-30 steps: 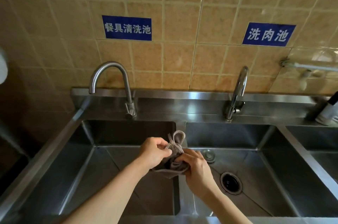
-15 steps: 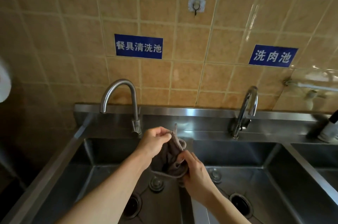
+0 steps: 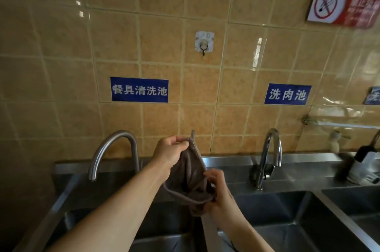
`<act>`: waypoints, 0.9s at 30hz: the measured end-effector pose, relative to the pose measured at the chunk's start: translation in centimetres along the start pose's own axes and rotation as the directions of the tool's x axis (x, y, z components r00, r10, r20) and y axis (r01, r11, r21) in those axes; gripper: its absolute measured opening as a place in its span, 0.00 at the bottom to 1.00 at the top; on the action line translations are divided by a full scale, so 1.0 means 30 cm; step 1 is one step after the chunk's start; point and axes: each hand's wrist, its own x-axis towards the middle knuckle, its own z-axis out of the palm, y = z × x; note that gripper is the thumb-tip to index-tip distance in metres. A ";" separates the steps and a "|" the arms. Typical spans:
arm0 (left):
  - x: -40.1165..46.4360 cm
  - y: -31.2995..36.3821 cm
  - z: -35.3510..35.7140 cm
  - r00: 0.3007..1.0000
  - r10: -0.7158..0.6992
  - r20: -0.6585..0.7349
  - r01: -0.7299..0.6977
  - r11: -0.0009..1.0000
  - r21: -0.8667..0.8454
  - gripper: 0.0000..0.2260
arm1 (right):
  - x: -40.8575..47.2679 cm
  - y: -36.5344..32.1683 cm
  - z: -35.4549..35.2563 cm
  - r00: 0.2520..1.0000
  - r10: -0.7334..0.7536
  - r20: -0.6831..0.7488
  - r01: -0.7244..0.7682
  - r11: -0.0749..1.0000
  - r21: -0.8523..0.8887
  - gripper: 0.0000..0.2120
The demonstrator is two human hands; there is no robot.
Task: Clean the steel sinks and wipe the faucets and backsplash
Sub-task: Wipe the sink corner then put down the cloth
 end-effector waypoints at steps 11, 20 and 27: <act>0.203 0.173 0.153 0.998 0.065 -0.021 -0.067 0.991 -0.112 0.07 | 0.385 0.005 -0.220 0.983 0.179 -0.045 -0.184 0.928 -0.324 0.26; 0.307 0.255 0.220 0.983 0.173 -0.067 -0.174 0.985 -0.008 0.09 | 0.600 -0.101 -0.261 0.995 0.048 -0.082 -0.030 0.977 0.210 0.07; 0.374 0.276 0.204 0.982 0.154 -0.114 -0.147 0.987 0.066 0.07 | 0.695 -0.106 -0.249 0.991 0.000 -0.135 0.051 0.925 0.377 0.09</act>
